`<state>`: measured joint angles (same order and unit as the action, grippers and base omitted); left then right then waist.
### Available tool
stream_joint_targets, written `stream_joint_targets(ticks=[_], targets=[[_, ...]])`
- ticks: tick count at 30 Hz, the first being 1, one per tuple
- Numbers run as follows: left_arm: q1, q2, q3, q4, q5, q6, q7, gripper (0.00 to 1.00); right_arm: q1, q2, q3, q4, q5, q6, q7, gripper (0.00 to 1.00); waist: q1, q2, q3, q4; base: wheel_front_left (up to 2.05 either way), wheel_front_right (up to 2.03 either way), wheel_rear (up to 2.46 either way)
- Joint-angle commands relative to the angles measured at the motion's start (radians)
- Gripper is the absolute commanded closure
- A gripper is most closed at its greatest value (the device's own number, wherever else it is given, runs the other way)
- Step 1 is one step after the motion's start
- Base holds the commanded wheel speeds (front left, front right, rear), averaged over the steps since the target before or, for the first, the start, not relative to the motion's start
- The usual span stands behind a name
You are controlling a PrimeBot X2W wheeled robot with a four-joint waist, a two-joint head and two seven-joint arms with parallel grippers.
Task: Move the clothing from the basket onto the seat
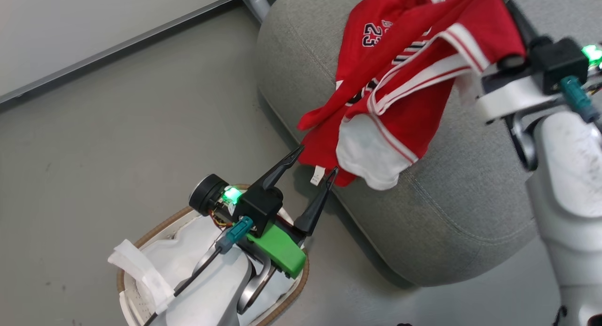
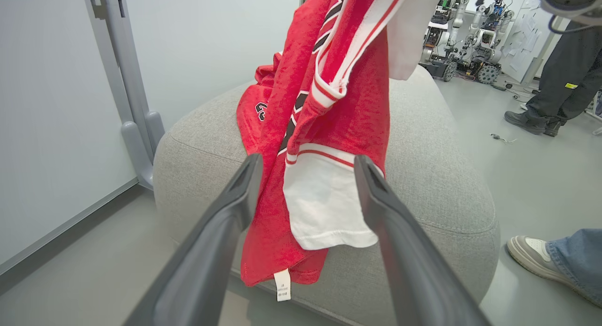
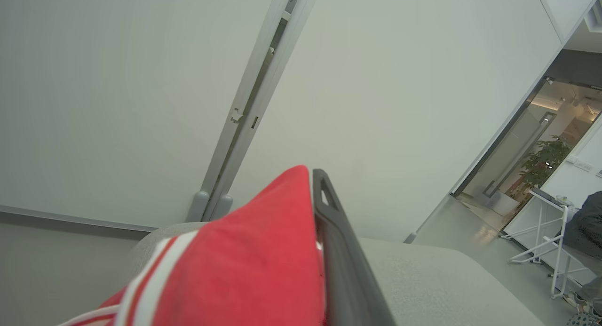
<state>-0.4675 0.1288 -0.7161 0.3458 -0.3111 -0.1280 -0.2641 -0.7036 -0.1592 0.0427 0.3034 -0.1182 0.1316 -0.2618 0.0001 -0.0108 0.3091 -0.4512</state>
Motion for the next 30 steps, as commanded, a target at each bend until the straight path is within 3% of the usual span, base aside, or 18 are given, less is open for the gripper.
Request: stream_joint_targets(ticks=[1, 10, 16, 21, 30], targets=[[-0.020, 0.000, 0.002, -0.004, 0.004, -0.004, -0.001, 0.00, -0.050, -0.030, -0.003, 0.014, -0.005, -0.002, -0.005, 1.00, -0.0001, 0.0108, 0.027, 0.049, 0.00, 0.00, 0.00], [-0.067, 0.009, -0.047, 0.000, 0.023, -0.004, 0.000, 0.00, -0.447, -0.308, -0.076, 0.267, 0.071, -0.002, 0.061, 1.00, -0.0001, 0.0108, 0.107, 0.179, 0.00, 0.00, 0.00], [-0.114, 0.016, -0.048, -0.018, 0.035, -0.004, 0.000, 0.00, -0.588, -0.452, -0.126, 0.363, 0.070, -0.002, 0.111, 1.00, -0.0001, 0.0108, 0.181, 0.246, 0.00, 0.00, 0.00], [-0.147, 0.027, -0.043, -0.033, 0.049, -0.004, 0.000, 0.00, -0.562, -0.489, -0.176, 0.461, 0.074, -0.002, 0.083, 1.00, -0.0001, 0.0108, 0.245, 0.276, 0.00, 0.00, 0.00], [-0.154, 0.044, -0.046, -0.024, 0.053, -0.004, 0.000, 0.00, -0.431, -0.402, -0.280, 0.643, 0.035, -0.002, 0.012, 1.00, -0.0001, 0.0108, 0.311, 0.269, 0.00, 0.00, 0.00]])
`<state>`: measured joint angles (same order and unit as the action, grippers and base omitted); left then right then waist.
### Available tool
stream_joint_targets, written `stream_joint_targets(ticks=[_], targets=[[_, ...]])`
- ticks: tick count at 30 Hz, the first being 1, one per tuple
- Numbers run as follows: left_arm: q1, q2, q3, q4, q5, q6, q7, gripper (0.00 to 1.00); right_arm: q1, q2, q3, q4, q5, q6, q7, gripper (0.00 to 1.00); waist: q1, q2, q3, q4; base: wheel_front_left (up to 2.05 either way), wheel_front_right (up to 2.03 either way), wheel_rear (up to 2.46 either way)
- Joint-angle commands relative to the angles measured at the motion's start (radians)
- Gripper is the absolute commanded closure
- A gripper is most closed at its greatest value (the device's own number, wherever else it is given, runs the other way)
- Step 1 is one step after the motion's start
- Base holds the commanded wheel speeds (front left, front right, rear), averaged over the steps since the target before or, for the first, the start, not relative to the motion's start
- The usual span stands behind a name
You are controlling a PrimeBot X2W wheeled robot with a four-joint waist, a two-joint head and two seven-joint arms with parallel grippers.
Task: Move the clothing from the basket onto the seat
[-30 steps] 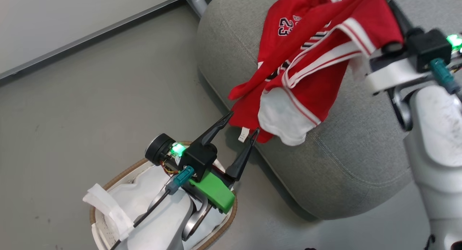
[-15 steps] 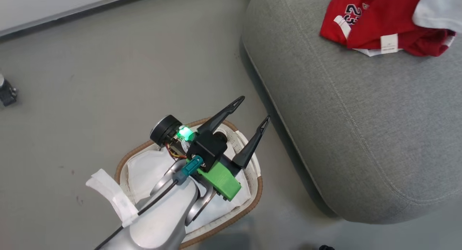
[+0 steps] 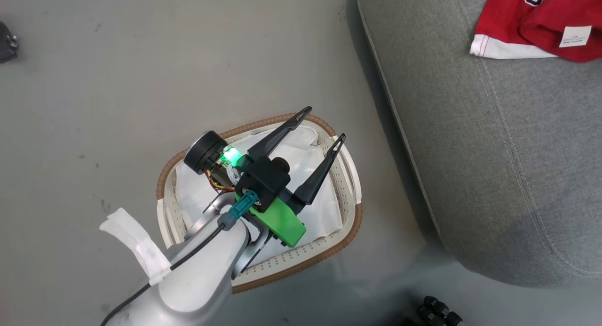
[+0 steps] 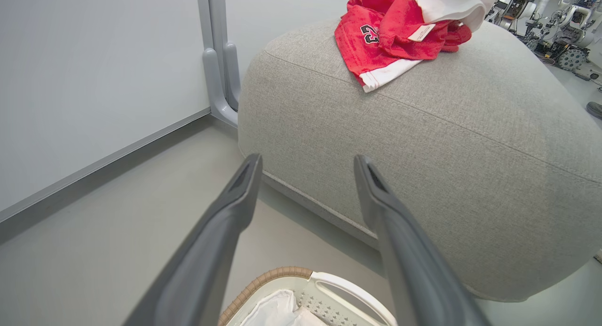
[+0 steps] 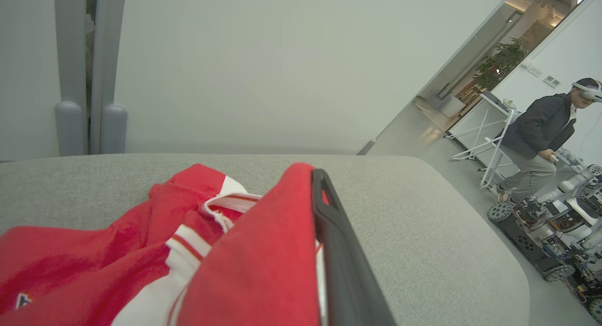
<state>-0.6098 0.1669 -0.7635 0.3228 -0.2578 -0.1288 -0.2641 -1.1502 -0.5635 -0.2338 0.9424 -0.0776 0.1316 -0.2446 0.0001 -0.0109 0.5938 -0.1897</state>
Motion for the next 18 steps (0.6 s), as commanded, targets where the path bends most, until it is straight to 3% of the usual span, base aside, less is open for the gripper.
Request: stream_joint_targets(ticks=[1, 10, 11, 12, 13, 14, 18], targets=[[-0.008, 0.009, 0.003, 0.000, 0.000, -0.002, 0.000, 0.00, 0.030, 0.017, -0.004, 0.018, -0.016, -0.002, -0.010, 1.00, -0.0001, 0.0109, 0.029, 0.002, 0.00, 0.00, 0.00], [0.012, 0.024, -0.002, 0.019, -0.008, -0.001, 0.000, 0.00, 0.104, 0.135, -0.004, 0.025, -0.076, -0.002, -0.021, 1.00, -0.0001, 0.0109, 0.019, -0.040, 0.00, 0.00, 0.00], [0.013, 0.025, -0.003, 0.020, -0.009, -0.001, 0.000, 0.00, 0.110, 0.145, -0.002, 0.016, -0.080, -0.002, -0.021, 0.91, -0.0001, 0.0109, 0.016, -0.044, 0.00, 0.00, 0.00], [0.014, 0.026, -0.004, 0.022, -0.009, -0.001, 0.000, 0.00, 0.121, 0.157, 0.000, 0.004, -0.083, -0.002, -0.021, 0.75, -0.0001, 0.0109, 0.012, -0.048, 0.00, 0.00, 0.00], [0.015, 0.026, -0.007, 0.023, -0.009, -0.001, 0.000, 0.00, 0.138, 0.176, 0.002, -0.025, -0.078, -0.002, -0.022, 0.19, -0.0001, 0.0109, 0.004, -0.055, 0.00, 0.00, 0.00], [0.018, 0.027, -0.007, 0.025, -0.012, -0.001, 0.000, 0.00, 0.150, 0.187, 0.001, -0.043, -0.072, -0.002, -0.022, 0.00, -0.0001, 0.0109, -0.003, -0.060, 0.00, 0.00, 0.00], [0.030, 0.027, -0.001, 0.027, -0.018, 0.001, 0.000, 0.00, 0.212, 0.221, 0.028, -0.113, -0.059, -0.002, -0.022, 0.00, -0.0001, 0.0109, -0.029, -0.077, 0.00, 0.00, 0.00]])
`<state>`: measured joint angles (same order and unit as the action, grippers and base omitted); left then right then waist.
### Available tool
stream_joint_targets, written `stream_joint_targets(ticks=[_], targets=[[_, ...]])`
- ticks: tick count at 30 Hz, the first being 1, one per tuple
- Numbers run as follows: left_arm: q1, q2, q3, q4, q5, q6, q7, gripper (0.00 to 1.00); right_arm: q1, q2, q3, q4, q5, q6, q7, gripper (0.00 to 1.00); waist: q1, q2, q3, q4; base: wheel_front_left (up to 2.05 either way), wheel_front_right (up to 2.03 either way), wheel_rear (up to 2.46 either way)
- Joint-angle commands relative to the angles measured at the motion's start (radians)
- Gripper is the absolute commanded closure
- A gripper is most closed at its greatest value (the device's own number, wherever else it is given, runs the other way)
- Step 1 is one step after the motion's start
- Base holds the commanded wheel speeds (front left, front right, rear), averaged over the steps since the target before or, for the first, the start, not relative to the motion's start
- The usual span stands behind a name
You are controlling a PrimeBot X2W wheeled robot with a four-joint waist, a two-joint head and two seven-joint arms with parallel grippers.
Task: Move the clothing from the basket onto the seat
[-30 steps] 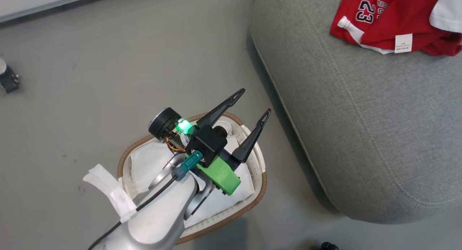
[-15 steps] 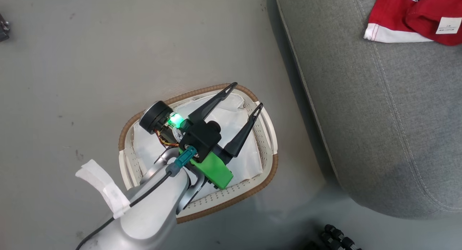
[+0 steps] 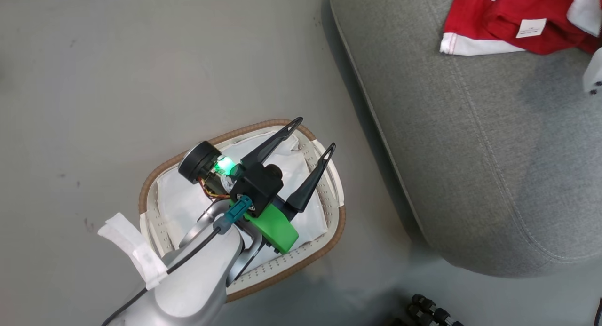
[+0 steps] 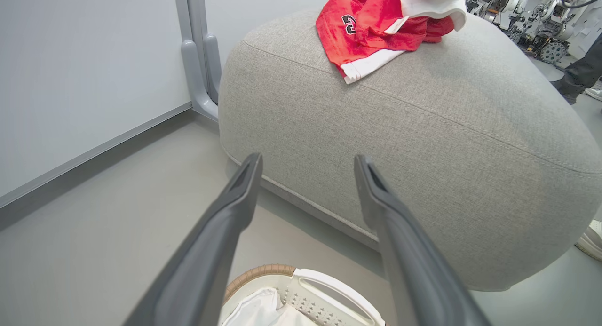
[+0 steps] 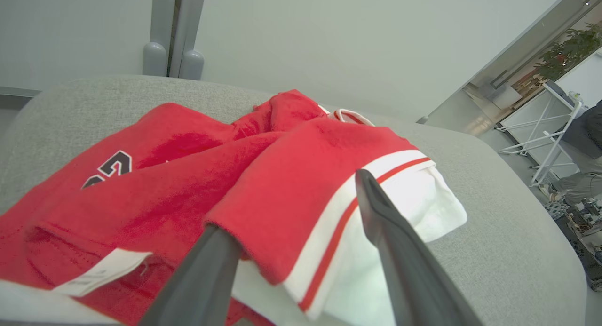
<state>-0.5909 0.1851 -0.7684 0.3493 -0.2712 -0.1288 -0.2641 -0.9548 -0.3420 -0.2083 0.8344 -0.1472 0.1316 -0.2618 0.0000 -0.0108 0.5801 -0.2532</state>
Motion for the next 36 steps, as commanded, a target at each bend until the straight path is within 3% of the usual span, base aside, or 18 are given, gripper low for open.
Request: stream_joint_targets(ticks=[1, 11, 17, 28, 36], targets=[[0.013, 0.009, 0.006, 0.000, -0.007, 0.002, 0.000, 0.00, 0.030, 0.005, 0.010, -0.024, 0.015, -0.002, -0.005, 0.00, 0.0000, 0.0108, -0.020, -0.018, 0.00, 0.00, 0.00], [0.036, -0.001, 0.032, -0.010, -0.021, 0.003, 0.000, 0.00, 0.227, 0.069, 0.116, -0.224, 0.030, -0.002, -0.005, 0.00, 0.0000, 0.0108, -0.074, -0.055, 0.00, 0.00, 0.00], [0.057, -0.020, 0.066, -0.011, -0.037, 0.006, 0.000, 0.00, 0.276, 0.075, 0.154, -0.271, 0.057, -0.002, -0.005, 0.00, 0.0000, 0.0108, -0.126, -0.044, 0.00, 0.00, 0.00], [0.132, -0.075, 0.192, -0.007, -0.059, 0.025, 0.000, 0.00, 0.295, 0.102, 0.128, -0.322, 0.091, -0.002, -0.005, 0.00, 0.0000, 0.0108, -0.268, 0.075, 0.00, 0.00, 0.00], [0.234, -0.092, 0.334, -0.013, -0.058, 0.041, 0.000, 0.00, 0.366, 0.188, 0.085, -0.365, 0.099, -0.002, -0.005, 0.00, 0.0000, 0.0108, -0.367, 0.176, 0.00, 0.00, 0.00]])
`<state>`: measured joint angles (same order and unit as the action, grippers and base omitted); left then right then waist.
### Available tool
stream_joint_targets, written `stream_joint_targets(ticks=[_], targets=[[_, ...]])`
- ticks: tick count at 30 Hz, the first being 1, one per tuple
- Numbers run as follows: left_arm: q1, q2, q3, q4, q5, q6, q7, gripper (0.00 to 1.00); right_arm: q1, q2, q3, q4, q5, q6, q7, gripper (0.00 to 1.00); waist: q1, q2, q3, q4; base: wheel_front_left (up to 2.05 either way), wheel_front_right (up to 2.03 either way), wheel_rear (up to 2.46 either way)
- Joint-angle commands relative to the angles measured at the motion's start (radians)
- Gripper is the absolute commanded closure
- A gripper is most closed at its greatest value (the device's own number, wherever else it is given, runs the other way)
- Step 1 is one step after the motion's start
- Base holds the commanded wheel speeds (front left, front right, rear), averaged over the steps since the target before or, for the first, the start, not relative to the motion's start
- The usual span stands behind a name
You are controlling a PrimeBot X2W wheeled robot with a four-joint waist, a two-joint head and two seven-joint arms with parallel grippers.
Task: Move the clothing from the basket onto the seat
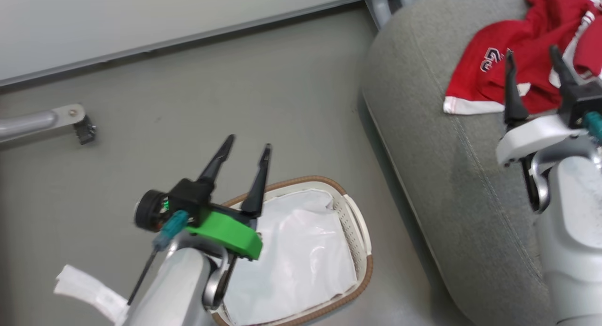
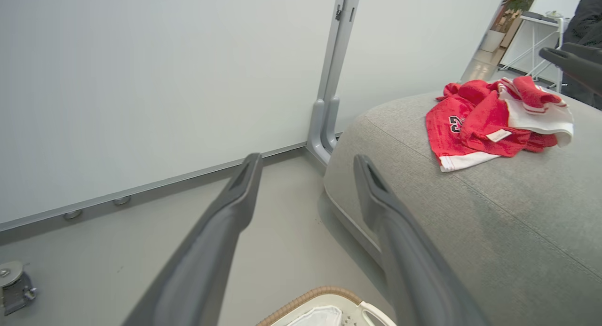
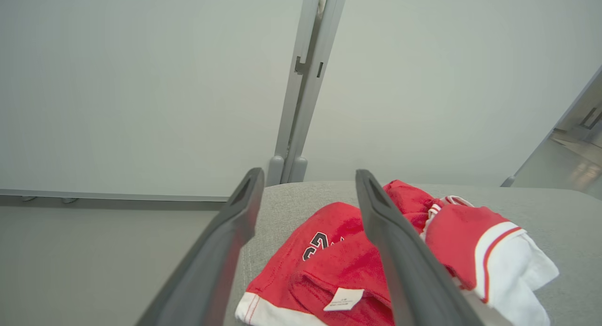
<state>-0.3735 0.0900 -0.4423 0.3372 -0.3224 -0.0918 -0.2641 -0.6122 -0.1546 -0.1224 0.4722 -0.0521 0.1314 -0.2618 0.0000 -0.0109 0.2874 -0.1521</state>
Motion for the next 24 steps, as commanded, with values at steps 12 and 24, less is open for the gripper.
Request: stream_joint_targets(ticks=[12, 24], targets=[[0.225, -0.026, 0.260, -0.082, 0.017, 0.009, 0.000, 0.00, 0.206, 0.097, 0.054, -0.105, 0.031, -0.001, -0.005, 0.00, 0.0000, 0.0109, -0.183, 0.171, 0.00, 0.00, 0.00], [0.381, -0.038, 0.369, -0.092, 0.016, 0.000, 0.000, 0.00, 0.440, 0.102, 0.110, -0.207, 0.167, -0.001, -0.005, 0.00, 0.0000, 0.0109, -0.245, 0.210, 0.00, 0.00, 0.00]])
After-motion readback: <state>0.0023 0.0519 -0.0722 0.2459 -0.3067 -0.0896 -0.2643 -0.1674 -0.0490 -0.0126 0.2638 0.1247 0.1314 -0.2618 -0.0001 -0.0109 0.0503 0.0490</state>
